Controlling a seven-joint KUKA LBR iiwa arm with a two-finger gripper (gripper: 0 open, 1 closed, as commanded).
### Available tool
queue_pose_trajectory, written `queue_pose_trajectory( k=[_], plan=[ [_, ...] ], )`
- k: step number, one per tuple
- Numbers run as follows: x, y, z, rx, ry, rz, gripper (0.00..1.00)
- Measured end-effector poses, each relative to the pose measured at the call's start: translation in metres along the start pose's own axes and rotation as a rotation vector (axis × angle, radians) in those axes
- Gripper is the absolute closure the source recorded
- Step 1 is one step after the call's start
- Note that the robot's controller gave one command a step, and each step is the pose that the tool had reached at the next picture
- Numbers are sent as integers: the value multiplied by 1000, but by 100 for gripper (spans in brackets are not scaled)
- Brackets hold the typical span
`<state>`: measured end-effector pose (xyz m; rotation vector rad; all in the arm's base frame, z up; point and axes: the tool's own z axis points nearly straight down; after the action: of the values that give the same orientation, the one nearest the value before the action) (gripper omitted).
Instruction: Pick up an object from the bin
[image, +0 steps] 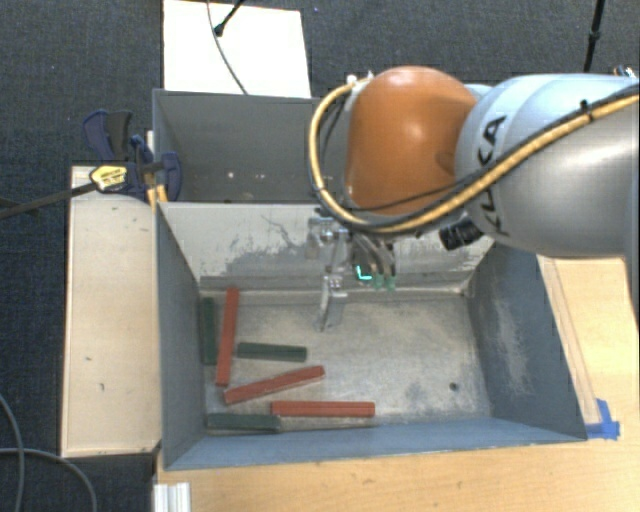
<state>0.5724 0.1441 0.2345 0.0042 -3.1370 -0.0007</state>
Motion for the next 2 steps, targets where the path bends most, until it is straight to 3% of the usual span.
queue_pose_trajectory(
  k=[1, 2],
  plan=[
    [57, 63, 168, 0, 1, 0, 0],
    [54, 61, 162, -1, -6, 3, 100]
  ],
)
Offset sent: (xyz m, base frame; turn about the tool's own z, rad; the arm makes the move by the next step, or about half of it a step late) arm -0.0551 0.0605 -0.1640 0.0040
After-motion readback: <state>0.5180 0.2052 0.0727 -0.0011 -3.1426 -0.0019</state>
